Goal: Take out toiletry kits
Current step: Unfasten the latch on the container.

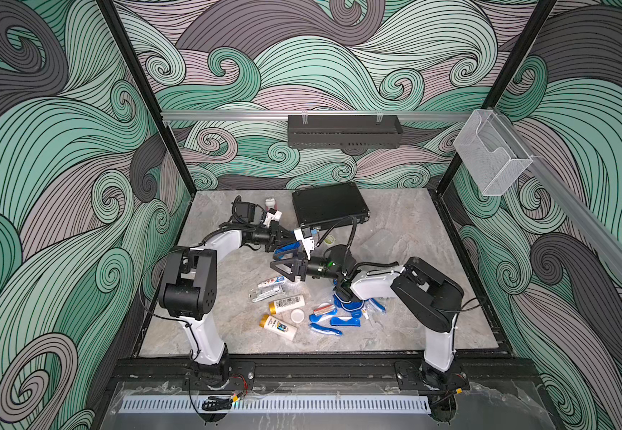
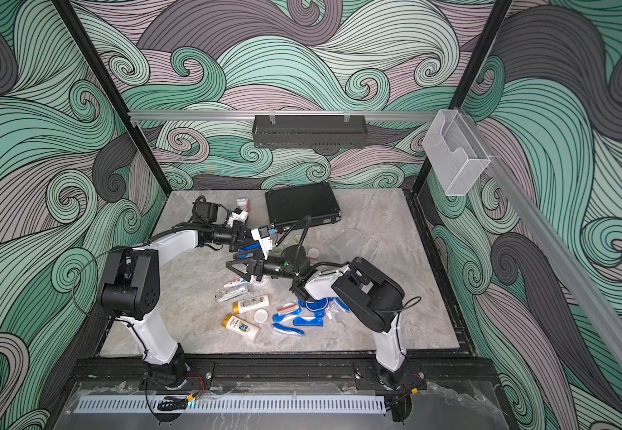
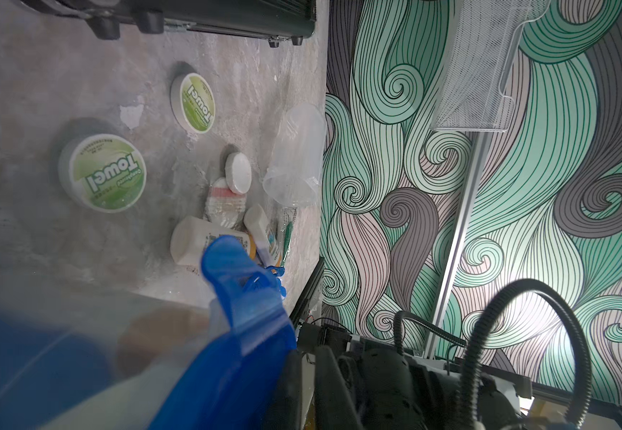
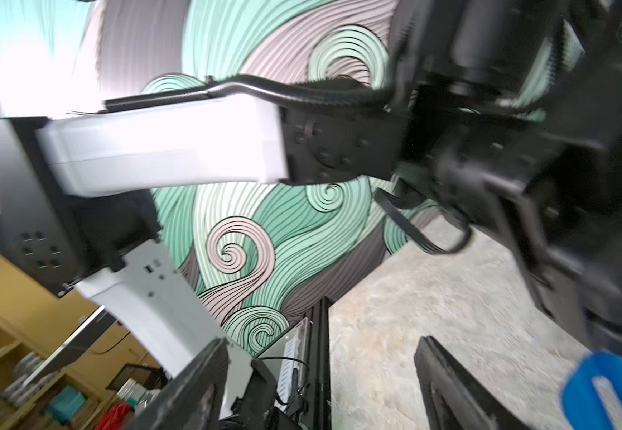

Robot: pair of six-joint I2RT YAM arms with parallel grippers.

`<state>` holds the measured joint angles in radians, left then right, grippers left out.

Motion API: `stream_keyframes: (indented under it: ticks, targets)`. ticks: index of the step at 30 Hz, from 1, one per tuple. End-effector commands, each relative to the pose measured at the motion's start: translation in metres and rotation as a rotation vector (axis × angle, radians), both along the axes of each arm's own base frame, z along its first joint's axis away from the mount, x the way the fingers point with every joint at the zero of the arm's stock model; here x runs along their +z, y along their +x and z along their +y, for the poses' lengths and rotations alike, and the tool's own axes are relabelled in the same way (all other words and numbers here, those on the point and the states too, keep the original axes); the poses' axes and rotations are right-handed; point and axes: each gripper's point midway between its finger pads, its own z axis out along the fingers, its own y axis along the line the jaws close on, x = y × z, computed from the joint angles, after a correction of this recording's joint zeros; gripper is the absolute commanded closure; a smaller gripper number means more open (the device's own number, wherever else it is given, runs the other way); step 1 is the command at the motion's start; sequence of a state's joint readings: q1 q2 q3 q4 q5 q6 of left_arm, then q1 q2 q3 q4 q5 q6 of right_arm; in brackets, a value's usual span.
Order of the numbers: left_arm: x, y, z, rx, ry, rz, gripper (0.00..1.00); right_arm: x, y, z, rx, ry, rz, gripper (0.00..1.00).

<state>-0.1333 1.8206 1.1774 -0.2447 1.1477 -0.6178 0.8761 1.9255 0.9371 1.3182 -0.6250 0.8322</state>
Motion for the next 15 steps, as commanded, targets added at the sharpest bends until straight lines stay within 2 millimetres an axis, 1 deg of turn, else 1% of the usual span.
stream_keyframes:
  ticks: [1, 3, 6, 8, 9, 10, 12, 15]
  targets:
    - [-0.085, -0.02, 0.018, 0.079, 0.215, 0.239, 0.88, 0.025, -0.008, -0.007, 0.033, 0.067, -0.105, 0.21]
    - [-0.076, -0.018, 0.018, 0.072, 0.216, 0.218, 0.87, 0.018, -0.009, -0.011, 0.045, 0.023, -0.106, 0.21]
    - [-0.054, -0.013, 0.02, 0.065, 0.226, 0.167, 0.83, -0.005, -0.01, -0.022, 0.046, -0.095, -0.132, 0.2]
    - [-0.038, -0.01, 0.022, 0.062, 0.23, 0.134, 0.75, -0.013, -0.006, -0.032, 0.038, -0.151, -0.131, 0.21]
    - [-0.027, -0.008, 0.022, 0.061, 0.226, 0.115, 0.68, -0.016, -0.002, -0.038, 0.026, -0.176, -0.13, 0.2]
    - [-0.016, -0.006, 0.022, 0.061, 0.224, 0.091, 0.61, -0.015, 0.004, -0.046, 0.004, -0.194, -0.124, 0.2]
    - [0.004, -0.003, 0.023, 0.062, 0.216, 0.054, 0.51, -0.015, 0.012, -0.058, -0.018, -0.217, -0.123, 0.2]
    - [0.032, -0.001, 0.022, 0.048, 0.212, 0.005, 0.44, -0.016, 0.022, -0.071, -0.07, -0.26, -0.142, 0.2]
